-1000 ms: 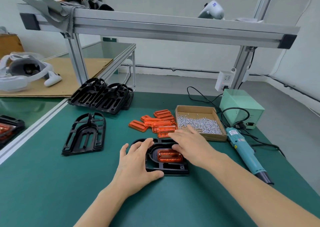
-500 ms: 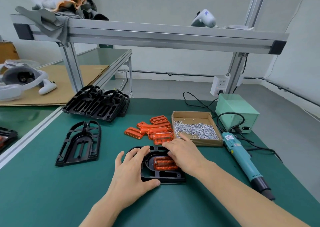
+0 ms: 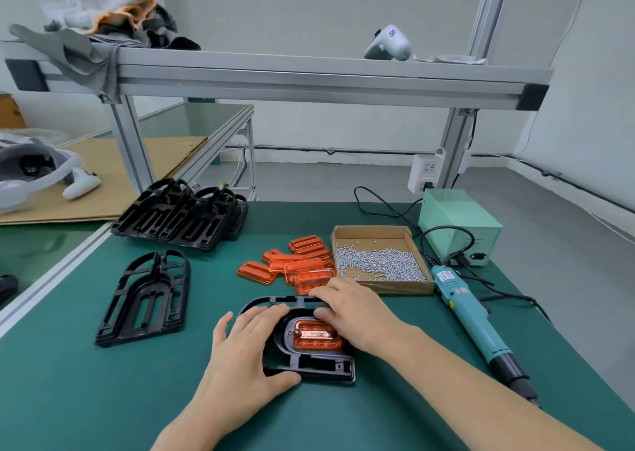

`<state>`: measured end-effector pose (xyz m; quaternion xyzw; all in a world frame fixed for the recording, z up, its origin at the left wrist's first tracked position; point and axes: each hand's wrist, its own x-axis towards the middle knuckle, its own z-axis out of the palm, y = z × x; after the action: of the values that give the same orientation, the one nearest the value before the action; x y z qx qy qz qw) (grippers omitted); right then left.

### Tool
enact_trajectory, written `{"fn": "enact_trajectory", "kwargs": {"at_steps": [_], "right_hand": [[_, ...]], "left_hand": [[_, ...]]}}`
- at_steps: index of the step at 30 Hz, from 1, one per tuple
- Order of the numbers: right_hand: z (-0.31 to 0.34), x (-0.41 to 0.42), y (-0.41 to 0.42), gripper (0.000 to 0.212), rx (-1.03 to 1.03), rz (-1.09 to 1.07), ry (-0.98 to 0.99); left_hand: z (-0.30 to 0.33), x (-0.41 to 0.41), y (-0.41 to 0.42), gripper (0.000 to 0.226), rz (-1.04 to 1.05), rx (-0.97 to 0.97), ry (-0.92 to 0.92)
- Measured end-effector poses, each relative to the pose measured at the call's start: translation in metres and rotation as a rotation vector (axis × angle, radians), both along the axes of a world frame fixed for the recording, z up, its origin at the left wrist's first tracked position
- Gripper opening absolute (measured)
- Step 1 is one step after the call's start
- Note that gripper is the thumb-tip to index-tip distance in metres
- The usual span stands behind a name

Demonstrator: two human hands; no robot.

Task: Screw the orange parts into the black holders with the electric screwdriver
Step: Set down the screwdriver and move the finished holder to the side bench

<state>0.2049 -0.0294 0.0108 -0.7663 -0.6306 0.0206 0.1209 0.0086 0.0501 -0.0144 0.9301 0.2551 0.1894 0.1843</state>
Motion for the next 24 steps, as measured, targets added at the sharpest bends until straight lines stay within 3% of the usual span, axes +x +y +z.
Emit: {"fn": "enact_trajectory", "kwargs": {"at_steps": [14,20,24], "right_hand": [[0.003,-0.008,-0.002,0.037,-0.024,-0.006,0.381],[0.001,-0.019,0.002,0.028,0.156,-0.075,0.560],[-0.004,-0.034,0.008,0.027,0.254,-0.117,0.695]], "left_hand": [[0.002,-0.015,-0.004,0.084,0.038,-0.087,-0.085],[0.006,-0.023,-0.005,0.077,0.244,-0.142,-0.332],[0.008,-0.024,-0.006,0.063,0.349,-0.298,-0.494]]}}
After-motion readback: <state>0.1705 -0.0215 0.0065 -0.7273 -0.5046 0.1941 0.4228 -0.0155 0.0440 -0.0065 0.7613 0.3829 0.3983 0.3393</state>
